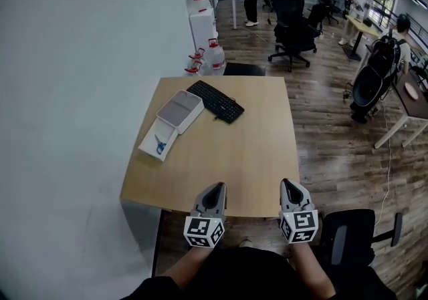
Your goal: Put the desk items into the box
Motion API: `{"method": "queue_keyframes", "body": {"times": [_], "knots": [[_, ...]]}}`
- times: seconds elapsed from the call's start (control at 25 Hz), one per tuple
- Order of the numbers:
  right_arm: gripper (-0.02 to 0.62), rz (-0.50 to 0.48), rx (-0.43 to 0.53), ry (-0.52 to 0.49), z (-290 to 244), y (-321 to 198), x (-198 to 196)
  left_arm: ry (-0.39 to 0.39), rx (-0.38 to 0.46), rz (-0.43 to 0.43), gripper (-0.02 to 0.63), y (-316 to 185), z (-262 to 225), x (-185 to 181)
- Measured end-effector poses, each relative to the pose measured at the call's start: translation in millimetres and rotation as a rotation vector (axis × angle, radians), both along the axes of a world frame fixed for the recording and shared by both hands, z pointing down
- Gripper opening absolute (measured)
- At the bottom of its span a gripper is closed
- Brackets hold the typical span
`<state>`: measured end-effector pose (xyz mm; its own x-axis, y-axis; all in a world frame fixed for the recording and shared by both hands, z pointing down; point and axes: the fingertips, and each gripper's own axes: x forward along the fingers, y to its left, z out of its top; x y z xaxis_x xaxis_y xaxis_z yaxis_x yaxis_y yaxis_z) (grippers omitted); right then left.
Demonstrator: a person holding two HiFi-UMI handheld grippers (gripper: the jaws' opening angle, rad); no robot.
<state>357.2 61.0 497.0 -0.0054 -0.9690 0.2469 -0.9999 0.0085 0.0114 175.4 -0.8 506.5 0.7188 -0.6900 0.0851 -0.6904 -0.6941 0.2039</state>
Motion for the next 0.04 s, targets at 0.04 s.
{"method": "queue_keyframes", "body": {"times": [0.04], "knots": [[0.060,0.002,0.001,-0.003,-0.7,0.3,-0.5,0.003,0.000,0.006,0.020,0.1,-0.3,1.4]]}}
